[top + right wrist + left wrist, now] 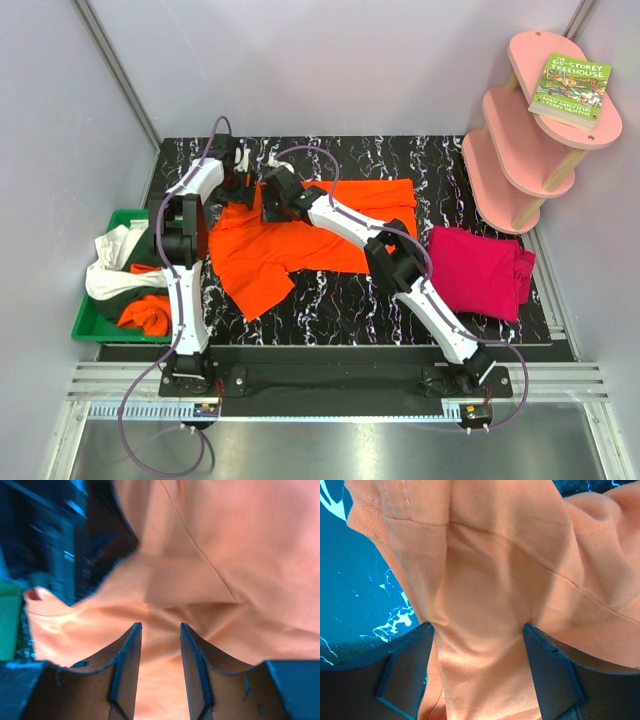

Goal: Fold and stack the t-shirts
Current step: Fold the flattened tshirt in 1/3 of the way

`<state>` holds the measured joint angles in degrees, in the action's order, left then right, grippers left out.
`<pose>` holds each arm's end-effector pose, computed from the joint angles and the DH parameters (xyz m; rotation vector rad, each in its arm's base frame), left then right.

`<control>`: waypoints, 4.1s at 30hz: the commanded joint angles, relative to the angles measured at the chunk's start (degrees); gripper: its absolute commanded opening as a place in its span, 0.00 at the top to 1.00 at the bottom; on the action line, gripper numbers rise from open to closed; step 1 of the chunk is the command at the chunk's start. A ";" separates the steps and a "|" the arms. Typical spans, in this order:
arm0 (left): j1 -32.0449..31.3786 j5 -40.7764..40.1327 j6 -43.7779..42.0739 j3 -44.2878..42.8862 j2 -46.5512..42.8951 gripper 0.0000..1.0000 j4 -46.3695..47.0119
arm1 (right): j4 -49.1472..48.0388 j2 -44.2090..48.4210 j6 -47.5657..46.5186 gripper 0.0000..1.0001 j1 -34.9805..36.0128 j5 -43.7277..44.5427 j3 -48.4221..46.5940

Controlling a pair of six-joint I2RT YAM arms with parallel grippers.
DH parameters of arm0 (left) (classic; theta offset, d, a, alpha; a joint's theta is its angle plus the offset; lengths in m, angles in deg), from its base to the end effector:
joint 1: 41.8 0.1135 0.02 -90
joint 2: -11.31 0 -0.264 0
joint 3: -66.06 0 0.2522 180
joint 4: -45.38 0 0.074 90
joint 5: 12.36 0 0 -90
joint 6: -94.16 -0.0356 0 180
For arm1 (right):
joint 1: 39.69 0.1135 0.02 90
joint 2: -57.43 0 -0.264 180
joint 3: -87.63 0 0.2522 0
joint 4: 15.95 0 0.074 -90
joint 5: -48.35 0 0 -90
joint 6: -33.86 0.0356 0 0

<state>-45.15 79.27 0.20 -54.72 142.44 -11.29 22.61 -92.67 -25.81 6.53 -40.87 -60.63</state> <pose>0.4836 -0.0293 0.1662 0.1826 2.7341 -0.0360 0.4047 0.4216 0.1660 -0.3203 2.3489 0.6659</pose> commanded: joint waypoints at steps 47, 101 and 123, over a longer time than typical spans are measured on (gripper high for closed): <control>-0.16 1.98 -0.08 0.41 0.88 0.22 -1.12 | 0.43 -6.87 0.79 0.62 1.33 4.06 -10.70; -0.51 1.80 0.72 -5.30 4.66 0.22 -3.23 | -6.07 15.19 2.98 1.00 6.43 5.73 21.64; -0.07 -0.04 1.59 -3.19 -1.49 0.20 -2.52 | -1.33 23.09 -3.70 0.59 -6.30 19.86 22.76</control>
<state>-45.63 80.21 1.01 -58.65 144.52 -14.57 20.16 -76.10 -28.24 7.31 -27.69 -43.34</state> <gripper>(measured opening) 0.799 0.481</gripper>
